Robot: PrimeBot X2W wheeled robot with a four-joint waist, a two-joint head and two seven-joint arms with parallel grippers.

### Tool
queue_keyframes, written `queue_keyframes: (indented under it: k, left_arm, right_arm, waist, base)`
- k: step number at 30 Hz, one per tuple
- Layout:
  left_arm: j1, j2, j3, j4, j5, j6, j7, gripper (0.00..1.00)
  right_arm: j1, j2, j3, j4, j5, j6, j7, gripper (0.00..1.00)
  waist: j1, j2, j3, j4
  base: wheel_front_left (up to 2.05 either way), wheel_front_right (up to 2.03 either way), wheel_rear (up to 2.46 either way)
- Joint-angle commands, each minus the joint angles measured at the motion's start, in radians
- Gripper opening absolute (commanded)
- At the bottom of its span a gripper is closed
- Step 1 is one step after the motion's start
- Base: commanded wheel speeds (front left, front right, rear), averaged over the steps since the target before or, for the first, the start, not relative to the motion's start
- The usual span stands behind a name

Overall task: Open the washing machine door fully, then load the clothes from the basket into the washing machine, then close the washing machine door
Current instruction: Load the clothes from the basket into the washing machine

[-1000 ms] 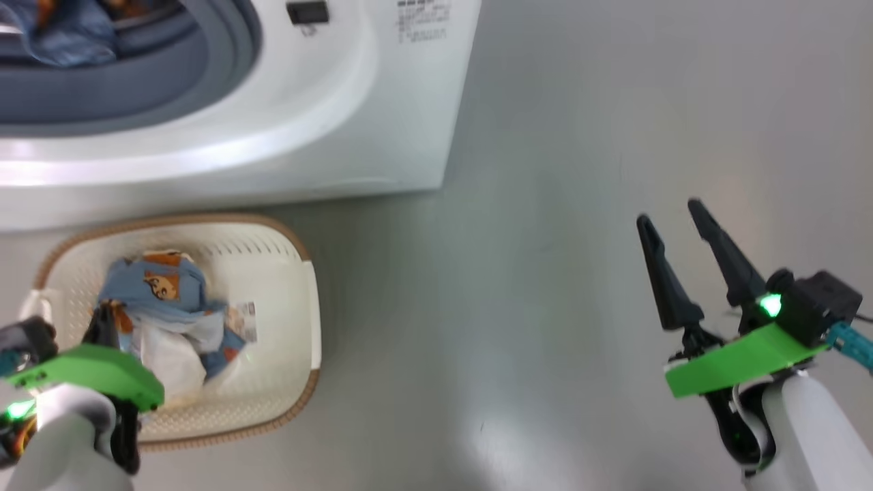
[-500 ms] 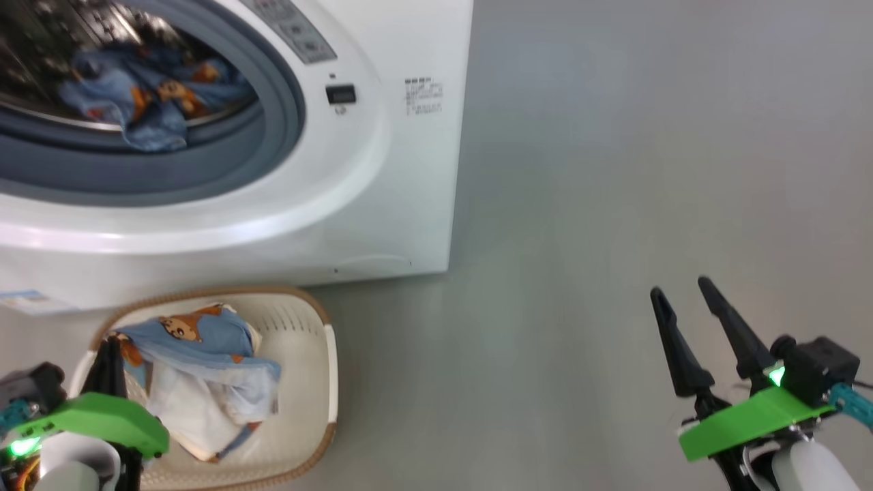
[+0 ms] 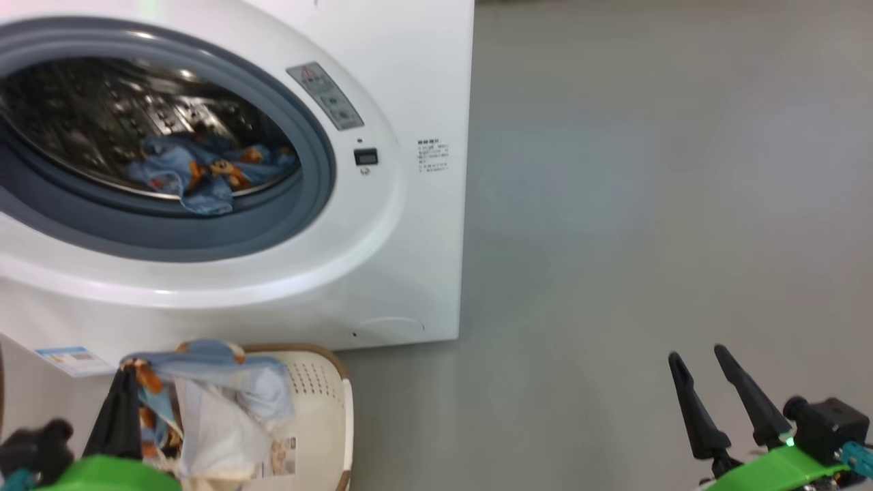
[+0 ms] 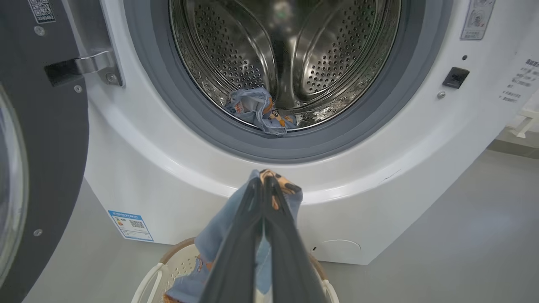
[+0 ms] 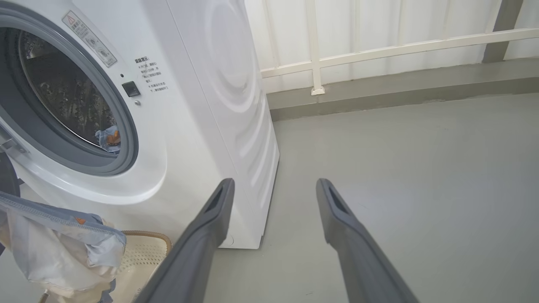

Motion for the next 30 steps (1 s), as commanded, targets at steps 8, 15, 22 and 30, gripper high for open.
queue_keyframes:
  k: [8,15,22,30]
  left_arm:
    - [0.171,-0.002,0.072,-0.269,0.041,0.024,-0.012,0.0]
    - [0.264,-0.029,0.075,-0.407,0.044,0.057,-0.007,0.0]
    - [0.19,-0.022,0.082,-0.421,0.004,0.053,0.009,0.0]
    - [-0.038,0.026,0.092,-0.387,-0.007,0.047,0.012,0.0]
  right_arm:
    - [0.051,-0.031,0.005,-0.033,0.009,0.002,-0.005,1.0]
    - [0.058,-0.032,-0.006,-0.041,0.008,0.002,-0.005,1.0]
    - [0.048,-0.02,-0.012,-0.046,0.002,0.002,-0.005,1.0]
    - [0.017,-0.011,-0.013,-0.052,-0.003,0.002,-0.005,1.0]
  waist:
    - [0.0,0.0,-0.067,0.008]
    - [0.0,0.0,-0.064,0.01]
    - [0.0,0.0,-0.036,0.012]
    - [0.0,0.0,0.016,0.009]
  base:
    - [0.0,0.0,0.0]
    - [0.0,0.0,0.0]
    - [0.0,0.0,0.0]
    - [0.0,0.0,0.0]
